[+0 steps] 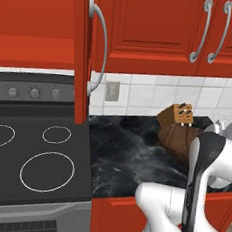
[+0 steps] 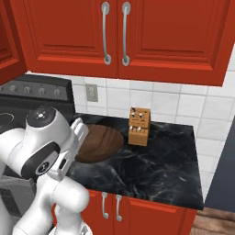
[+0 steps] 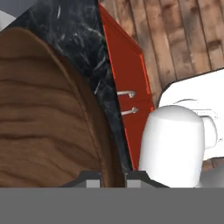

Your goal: Open the cabinet. Pick the bowls from the counter and place them in the cabinet. Then close the cabinet.

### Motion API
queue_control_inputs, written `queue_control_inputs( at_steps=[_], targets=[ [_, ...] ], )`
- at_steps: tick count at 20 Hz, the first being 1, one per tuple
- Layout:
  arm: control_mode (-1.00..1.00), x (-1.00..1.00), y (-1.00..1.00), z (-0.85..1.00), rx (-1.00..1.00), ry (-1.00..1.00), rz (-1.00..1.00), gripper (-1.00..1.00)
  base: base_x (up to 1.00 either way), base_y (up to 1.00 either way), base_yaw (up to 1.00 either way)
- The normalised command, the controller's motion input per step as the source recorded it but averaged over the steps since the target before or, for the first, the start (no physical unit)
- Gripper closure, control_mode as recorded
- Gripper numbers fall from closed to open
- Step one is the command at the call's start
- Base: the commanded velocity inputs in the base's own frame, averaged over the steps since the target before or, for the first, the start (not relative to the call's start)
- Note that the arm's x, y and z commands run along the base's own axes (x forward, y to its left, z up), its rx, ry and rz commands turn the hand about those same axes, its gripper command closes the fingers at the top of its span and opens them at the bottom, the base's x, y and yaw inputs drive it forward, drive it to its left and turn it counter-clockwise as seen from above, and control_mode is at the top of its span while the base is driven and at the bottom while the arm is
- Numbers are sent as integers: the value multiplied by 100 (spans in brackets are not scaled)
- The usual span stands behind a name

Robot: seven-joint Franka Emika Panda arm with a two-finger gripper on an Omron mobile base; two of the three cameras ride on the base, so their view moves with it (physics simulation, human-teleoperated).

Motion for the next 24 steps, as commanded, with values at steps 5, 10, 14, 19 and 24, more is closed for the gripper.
queue_control_inputs(
  at_steps=[5, 10, 14, 19, 24],
  targets=[
    [-100, -69, 2, 18, -2, -21, 12, 100, 0, 0, 0],
    [-100, -48, 11, 37, -17, -25, 1, 100, 0, 0, 0],
    [-100, -24, 25, 47, -18, 1, -4, 100, 0, 0, 0],
    [-100, -4, 16, 38, -11, 14, -8, 100, 0, 0, 0],
    [-100, -34, -1, 7, 0, -1, 0, 100, 0, 0, 0]
  ],
)
